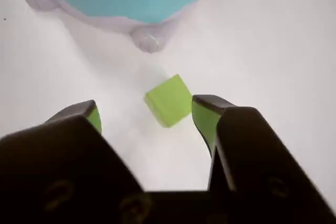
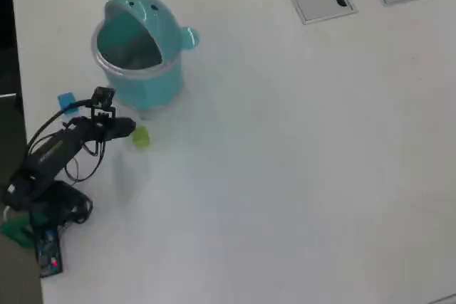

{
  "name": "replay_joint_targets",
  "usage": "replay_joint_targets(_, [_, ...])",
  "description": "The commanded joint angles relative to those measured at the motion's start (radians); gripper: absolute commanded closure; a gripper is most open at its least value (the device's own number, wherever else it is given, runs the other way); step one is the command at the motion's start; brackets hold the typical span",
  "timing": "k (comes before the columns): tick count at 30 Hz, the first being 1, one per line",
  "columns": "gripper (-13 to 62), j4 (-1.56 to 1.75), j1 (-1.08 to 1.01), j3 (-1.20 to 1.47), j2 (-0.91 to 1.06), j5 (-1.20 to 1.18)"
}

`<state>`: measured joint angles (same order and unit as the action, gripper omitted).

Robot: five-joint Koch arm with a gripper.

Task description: Grasp RGB lego blocks and put them in the bin one by one.

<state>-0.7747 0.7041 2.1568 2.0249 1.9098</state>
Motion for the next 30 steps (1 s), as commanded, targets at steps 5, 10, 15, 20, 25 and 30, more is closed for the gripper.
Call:
replay_joint_targets(5, [18.1,0.083,-0.049,-0.003,-0.035,0.000])
replay_joint_targets(10, [18.1,0.089,-0.052,0.006,-0.066,0.000])
replay_joint_targets(15, [18.1,0.092,-0.084,0.005,-0.107,0.000])
replay_joint_targets(20, [18.2,0.120,-0.100,0.005,-0.144,0.002])
replay_joint_targets(25, [18.2,0.130,-0.100,-0.021,-0.193,0.002])
replay_joint_targets(30, [18.2,0.137,-0.109,-0.081,-0.270,0.002])
